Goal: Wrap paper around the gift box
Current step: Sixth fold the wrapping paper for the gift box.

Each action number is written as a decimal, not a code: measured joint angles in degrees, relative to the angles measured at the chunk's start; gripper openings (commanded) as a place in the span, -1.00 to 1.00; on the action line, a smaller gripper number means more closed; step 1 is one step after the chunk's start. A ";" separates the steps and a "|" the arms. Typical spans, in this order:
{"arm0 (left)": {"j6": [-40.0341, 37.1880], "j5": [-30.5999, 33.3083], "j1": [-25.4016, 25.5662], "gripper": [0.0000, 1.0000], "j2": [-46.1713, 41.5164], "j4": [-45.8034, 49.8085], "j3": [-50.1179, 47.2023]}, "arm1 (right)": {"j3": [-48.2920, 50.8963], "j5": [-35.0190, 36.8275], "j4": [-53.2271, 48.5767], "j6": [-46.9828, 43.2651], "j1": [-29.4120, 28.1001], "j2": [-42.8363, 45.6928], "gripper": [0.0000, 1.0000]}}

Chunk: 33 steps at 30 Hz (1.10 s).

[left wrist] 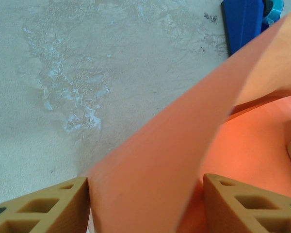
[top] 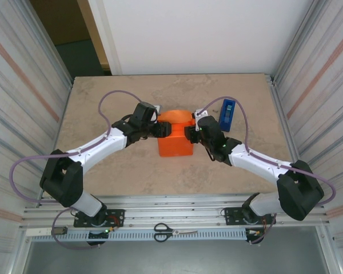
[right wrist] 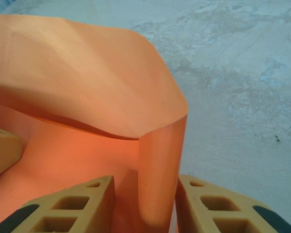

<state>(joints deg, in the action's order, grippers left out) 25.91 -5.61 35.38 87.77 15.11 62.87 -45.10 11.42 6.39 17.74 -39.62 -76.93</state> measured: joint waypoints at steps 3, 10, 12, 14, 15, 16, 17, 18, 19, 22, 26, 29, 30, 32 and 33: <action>-0.15 -0.02 0.02 0.16 0.00 0.02 0.00 | 0.00 -0.68 -0.02 0.26 0.24 0.09 -0.25; -0.20 0.59 0.39 0.16 0.00 -0.04 0.02 | 0.00 -0.74 -0.20 -0.20 0.76 0.11 -0.47; -0.20 0.61 0.39 0.16 0.00 -0.04 0.02 | 0.00 -0.72 -0.13 -0.26 0.76 0.11 -0.58; -0.20 0.63 0.39 0.16 0.00 -0.02 0.02 | 0.00 -0.87 0.02 -0.33 1.05 0.11 -0.63; -0.20 0.66 0.39 0.16 0.00 -0.04 0.02 | 0.00 -1.01 0.02 -0.35 1.11 0.11 -0.63; -0.20 0.66 0.39 0.16 0.00 -0.04 0.02 | 0.00 -1.05 0.02 -0.37 1.14 0.11 -0.66; -0.20 0.66 0.39 0.16 0.00 -0.04 0.02 | 0.00 -1.07 0.02 -0.35 1.11 0.11 -0.74; -0.20 0.66 0.39 0.16 0.00 -0.02 0.02 | 0.00 -1.03 0.02 -0.35 1.11 0.11 -0.75; -0.20 0.68 0.39 0.16 0.00 -0.02 0.02 | 0.00 -0.96 0.02 -0.24 1.11 0.11 -0.74; -0.20 0.68 0.39 0.16 0.00 -0.02 0.02 | 0.00 -0.92 0.02 -0.22 1.11 0.11 -0.79; -0.17 0.70 0.39 0.16 0.00 -0.02 0.02 | -0.04 -0.74 0.00 -0.09 1.07 0.09 -0.89; -0.20 0.76 0.42 0.16 0.00 0.00 0.07 | -0.04 -0.72 0.00 0.04 1.07 0.09 -0.80; -0.17 0.81 0.44 0.16 0.00 0.00 0.09 | -0.04 -0.70 0.00 0.09 1.07 0.09 -0.74; -0.20 0.83 0.48 0.15 0.00 0.02 0.07 | -0.13 -0.72 -0.04 0.13 1.07 0.09 -0.52; -0.17 0.83 0.48 0.16 0.00 0.00 0.09 | -0.26 -0.72 -0.28 0.15 1.05 0.09 -0.49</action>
<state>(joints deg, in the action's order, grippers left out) 25.74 -4.78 35.86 87.77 15.11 62.96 -45.36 10.70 6.11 17.89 -38.57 -76.84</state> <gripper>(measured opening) 0.580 0.200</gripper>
